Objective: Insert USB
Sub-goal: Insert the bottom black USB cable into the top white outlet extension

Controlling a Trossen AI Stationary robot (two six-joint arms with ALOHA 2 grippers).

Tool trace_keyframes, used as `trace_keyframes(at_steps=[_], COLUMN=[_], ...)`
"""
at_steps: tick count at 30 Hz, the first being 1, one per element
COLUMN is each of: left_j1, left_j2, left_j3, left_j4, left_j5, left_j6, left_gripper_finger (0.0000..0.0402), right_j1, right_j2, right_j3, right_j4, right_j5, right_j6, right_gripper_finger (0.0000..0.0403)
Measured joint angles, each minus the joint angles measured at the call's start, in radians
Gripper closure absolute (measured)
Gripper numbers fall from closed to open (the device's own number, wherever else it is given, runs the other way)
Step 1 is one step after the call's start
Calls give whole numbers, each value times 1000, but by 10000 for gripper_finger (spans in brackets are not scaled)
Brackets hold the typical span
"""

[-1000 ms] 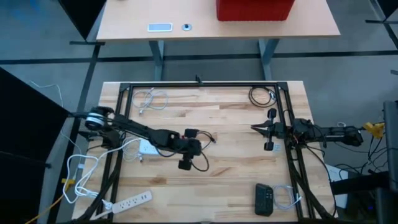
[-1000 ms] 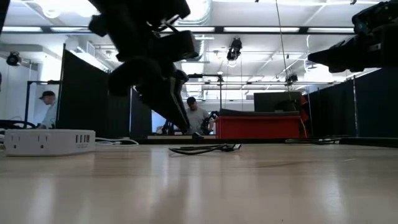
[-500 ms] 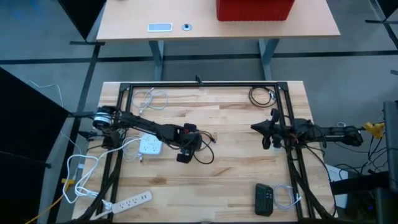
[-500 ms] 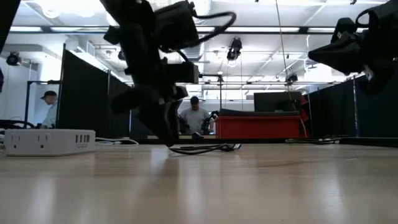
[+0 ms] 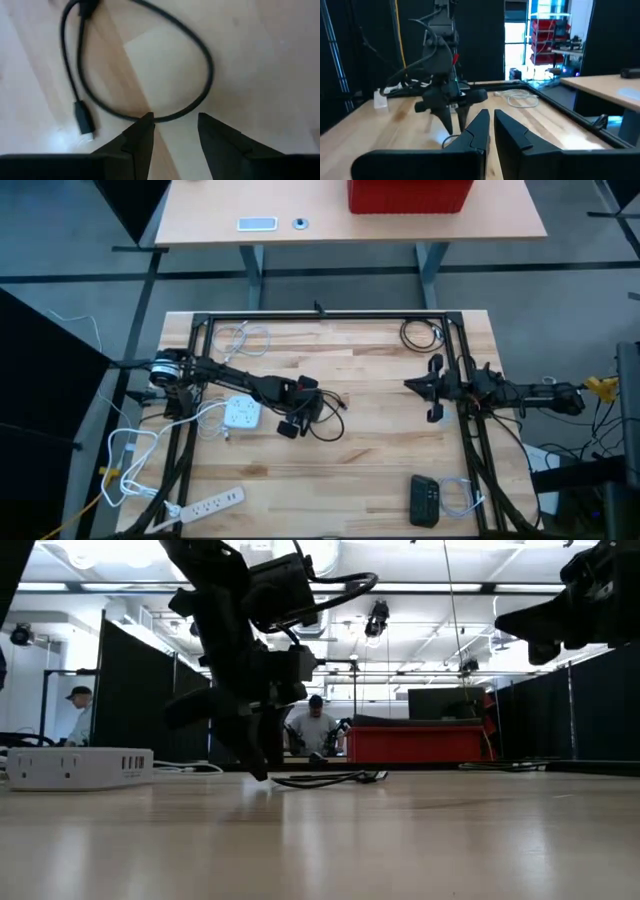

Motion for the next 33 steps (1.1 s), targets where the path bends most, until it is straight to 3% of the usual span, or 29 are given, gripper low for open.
trace_keyframes(at_steps=[10,15,21,28,33], left_j1=[1,1,0,1,-3], left_j2=[48,52,54,36,-86], left_j3=[0,0,-2,33,34], left_j4=[22,31,34,-58,-125], left_j5=[14,21,54,52,55], left_j6=[-5,0,25,-141,-299], left_gripper_finger=[283,308,391,401,401], right_j1=[0,0,0,0,0], right_j2=[301,470,672,864,919], right_j3=[0,51,200,410,558], right_j4=[257,264,258,240,75], right_j5=[0,-1,-10,-10,-10], right_j6=[12,85,72,27,31], right_gripper_finger=[391,391,391,391,391])
